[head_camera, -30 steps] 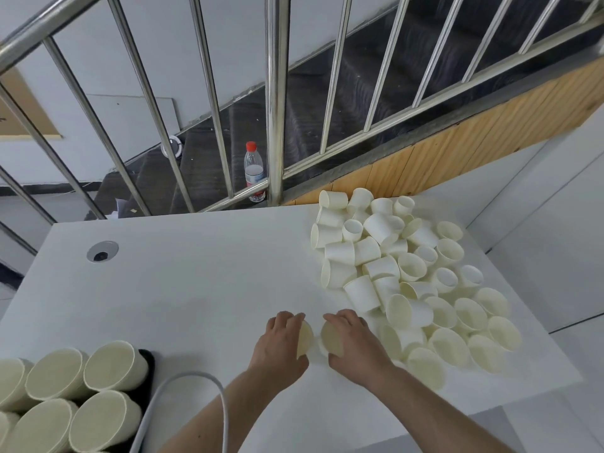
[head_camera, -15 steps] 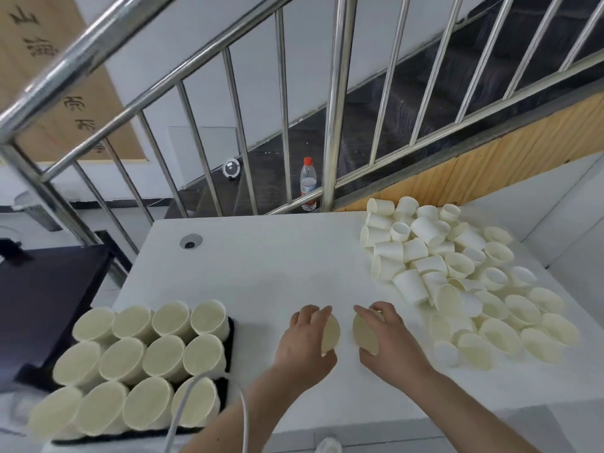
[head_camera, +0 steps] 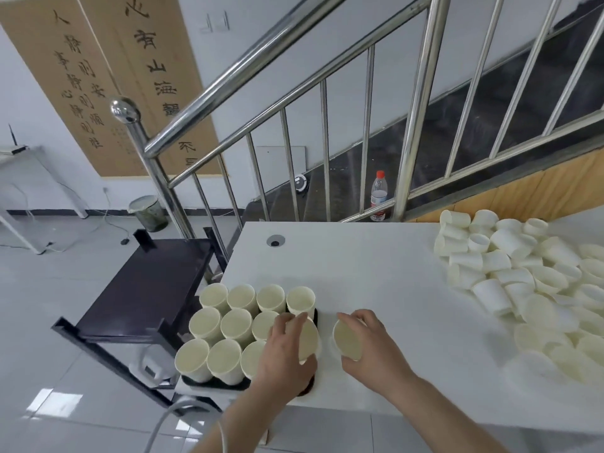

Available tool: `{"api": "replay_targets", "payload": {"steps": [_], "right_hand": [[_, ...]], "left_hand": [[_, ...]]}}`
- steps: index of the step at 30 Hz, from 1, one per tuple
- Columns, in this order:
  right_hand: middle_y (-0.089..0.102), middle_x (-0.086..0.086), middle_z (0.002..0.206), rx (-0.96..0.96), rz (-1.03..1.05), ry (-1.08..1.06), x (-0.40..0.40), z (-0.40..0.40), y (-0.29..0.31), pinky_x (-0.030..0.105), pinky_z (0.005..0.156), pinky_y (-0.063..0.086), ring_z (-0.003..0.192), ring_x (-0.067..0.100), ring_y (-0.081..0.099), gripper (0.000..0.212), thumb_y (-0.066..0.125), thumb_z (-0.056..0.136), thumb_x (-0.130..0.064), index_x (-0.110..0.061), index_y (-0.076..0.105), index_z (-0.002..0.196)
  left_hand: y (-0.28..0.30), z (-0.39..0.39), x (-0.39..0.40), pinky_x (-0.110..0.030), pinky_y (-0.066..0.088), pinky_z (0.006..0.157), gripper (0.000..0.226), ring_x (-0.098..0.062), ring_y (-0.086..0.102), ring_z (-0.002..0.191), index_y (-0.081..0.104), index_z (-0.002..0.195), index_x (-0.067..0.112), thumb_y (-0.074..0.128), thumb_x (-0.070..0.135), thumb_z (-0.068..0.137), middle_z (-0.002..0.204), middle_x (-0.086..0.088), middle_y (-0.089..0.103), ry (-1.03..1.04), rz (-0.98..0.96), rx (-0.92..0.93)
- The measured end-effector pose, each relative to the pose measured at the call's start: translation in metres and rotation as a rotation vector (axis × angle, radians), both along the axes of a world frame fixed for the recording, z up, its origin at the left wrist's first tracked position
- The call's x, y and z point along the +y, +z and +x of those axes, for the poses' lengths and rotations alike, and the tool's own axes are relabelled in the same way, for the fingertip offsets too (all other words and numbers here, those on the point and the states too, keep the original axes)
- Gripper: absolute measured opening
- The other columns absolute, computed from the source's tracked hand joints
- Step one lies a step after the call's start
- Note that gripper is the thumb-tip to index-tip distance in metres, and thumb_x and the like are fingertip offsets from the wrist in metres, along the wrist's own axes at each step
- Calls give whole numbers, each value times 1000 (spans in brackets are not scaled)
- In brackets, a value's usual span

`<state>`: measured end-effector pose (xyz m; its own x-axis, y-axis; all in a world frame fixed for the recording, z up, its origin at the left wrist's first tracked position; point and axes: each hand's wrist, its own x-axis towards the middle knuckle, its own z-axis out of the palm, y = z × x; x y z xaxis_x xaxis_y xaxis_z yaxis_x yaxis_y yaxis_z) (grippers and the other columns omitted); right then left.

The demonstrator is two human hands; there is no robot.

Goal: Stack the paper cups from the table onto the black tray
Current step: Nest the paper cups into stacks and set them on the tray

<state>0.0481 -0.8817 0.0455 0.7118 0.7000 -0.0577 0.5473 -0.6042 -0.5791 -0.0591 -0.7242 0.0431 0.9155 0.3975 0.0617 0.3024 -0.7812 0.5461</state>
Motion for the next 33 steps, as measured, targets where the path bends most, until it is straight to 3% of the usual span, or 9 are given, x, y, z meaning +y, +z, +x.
{"api": "replay_targets", "payload": {"steps": [10, 17, 26, 33], "right_hand": [[26, -14, 138, -29, 11, 44, 144, -19, 4, 26, 92, 47, 130, 7, 33, 74, 61, 81, -20, -36, 32, 146], [25, -12, 144, -48, 17, 16, 224, -19, 2, 24, 94, 44, 134, 8, 29, 71, 60, 86, -21, -33, 29, 149], [26, -9, 144, -61, -81, 36, 276, 0, -4, 32, 92, 48, 133, 11, 30, 71, 61, 86, -25, -31, 29, 149], [28, -9, 144, -29, -126, 73, 294, 1, -27, 27, 98, 43, 134, 13, 32, 70, 63, 87, -30, -31, 29, 149]], "left_hand": [[4, -33, 143, -24, 41, 97, 67, -14, 34, 131, 27, 146, 28, 60, 30, 87, 148, 11, 26, 130, 34, -41], [0, -20, 234, -24, 47, 87, 70, -13, 30, 135, 27, 147, 29, 60, 39, 87, 147, 13, 28, 144, 92, 30], [-10, 7, 273, -27, 44, 94, 70, -15, 27, 137, 24, 148, 29, 58, 36, 87, 149, 10, 27, 110, 63, 106], [-31, 14, 287, -26, 44, 94, 69, -14, 26, 136, 26, 146, 30, 60, 36, 86, 147, 12, 28, 60, 56, 181]]}}
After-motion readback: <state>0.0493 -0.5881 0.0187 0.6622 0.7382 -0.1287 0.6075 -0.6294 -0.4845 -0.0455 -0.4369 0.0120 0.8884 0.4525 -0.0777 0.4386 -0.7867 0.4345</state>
